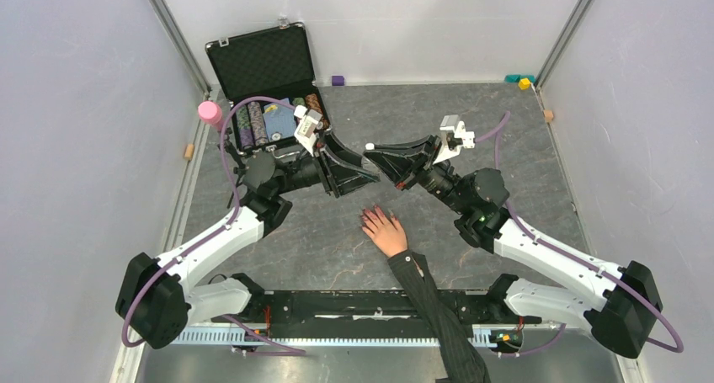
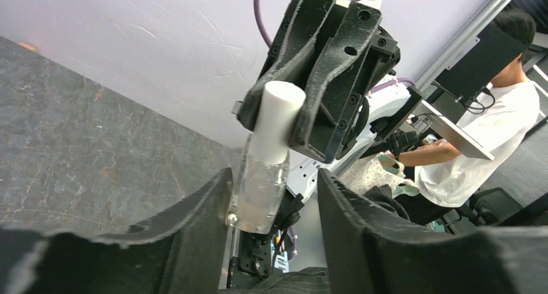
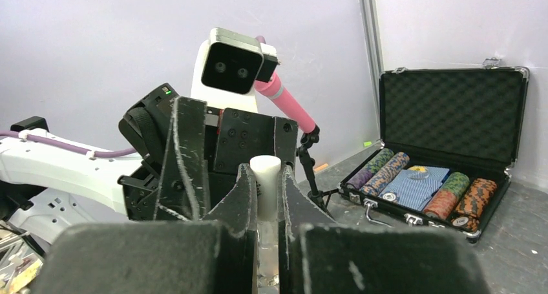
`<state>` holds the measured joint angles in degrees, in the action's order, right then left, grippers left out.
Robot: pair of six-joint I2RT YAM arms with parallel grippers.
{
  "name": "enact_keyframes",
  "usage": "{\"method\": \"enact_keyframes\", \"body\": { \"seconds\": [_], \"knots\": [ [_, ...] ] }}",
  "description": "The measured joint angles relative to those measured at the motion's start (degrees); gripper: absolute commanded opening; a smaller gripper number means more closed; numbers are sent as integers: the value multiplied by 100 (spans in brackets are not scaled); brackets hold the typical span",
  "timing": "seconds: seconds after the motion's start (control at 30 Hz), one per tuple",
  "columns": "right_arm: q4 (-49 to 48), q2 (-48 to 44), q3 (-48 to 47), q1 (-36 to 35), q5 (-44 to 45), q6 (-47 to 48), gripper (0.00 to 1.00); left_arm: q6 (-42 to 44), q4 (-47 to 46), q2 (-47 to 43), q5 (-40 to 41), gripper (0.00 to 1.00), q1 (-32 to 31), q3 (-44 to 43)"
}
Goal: Paint the nails
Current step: Pick up the nail polish bottle from the center of the board.
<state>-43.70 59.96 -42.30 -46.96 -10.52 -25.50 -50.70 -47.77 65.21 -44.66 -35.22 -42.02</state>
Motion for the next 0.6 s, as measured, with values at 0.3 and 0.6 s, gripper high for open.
{"method": "enact_keyframes", "body": {
  "seconds": [0.3,0.6],
  "knots": [
    [0,-2,-68,-17,-79,-175,0,72,4,11,98,18,0,9],
    [459,-79,-103,-15,-13,-160,49,286,546,-7,109,2,-2,-63]
  ]
}}
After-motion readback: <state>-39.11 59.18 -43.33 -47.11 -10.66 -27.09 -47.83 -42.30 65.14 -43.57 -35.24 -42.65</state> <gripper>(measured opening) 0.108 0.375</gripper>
